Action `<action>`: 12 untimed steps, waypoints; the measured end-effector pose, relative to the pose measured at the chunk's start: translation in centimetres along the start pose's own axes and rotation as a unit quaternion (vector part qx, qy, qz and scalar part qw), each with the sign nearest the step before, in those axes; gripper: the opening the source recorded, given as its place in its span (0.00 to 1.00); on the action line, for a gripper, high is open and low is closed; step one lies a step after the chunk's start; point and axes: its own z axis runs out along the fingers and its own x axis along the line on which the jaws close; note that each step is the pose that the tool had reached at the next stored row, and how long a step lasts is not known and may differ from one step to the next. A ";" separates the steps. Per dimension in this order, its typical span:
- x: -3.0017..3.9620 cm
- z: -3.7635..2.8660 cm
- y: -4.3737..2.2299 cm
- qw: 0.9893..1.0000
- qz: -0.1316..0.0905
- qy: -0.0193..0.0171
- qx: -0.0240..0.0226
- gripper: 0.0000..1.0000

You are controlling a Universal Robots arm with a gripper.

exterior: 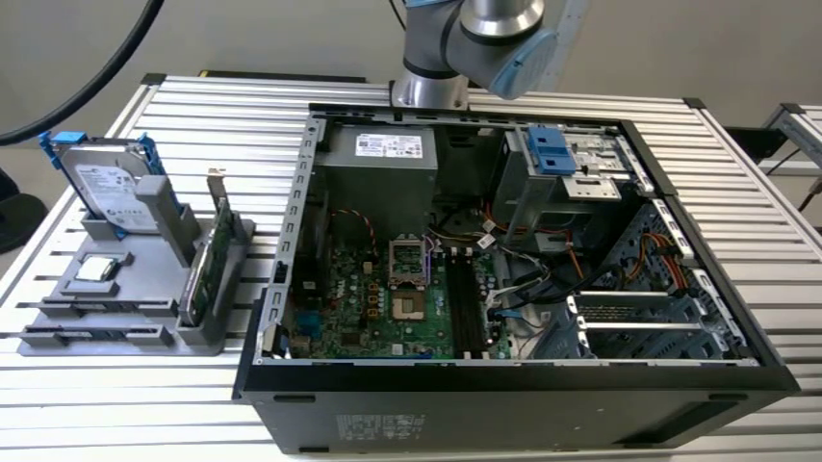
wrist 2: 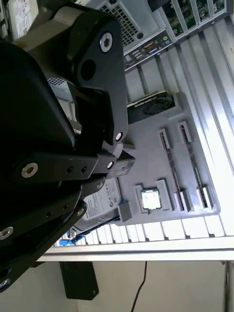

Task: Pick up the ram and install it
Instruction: 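Pick up the ram and move it above insertion slot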

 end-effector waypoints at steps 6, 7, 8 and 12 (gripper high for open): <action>0.02 0.00 -0.02 0.999 0.032 -0.002 0.001 0.00; 0.02 0.00 -0.02 0.999 0.037 -0.002 0.001 0.00; 0.03 0.00 -0.03 0.999 0.043 -0.002 0.001 0.00; 0.04 0.00 -0.04 0.998 0.063 -0.003 0.001 0.00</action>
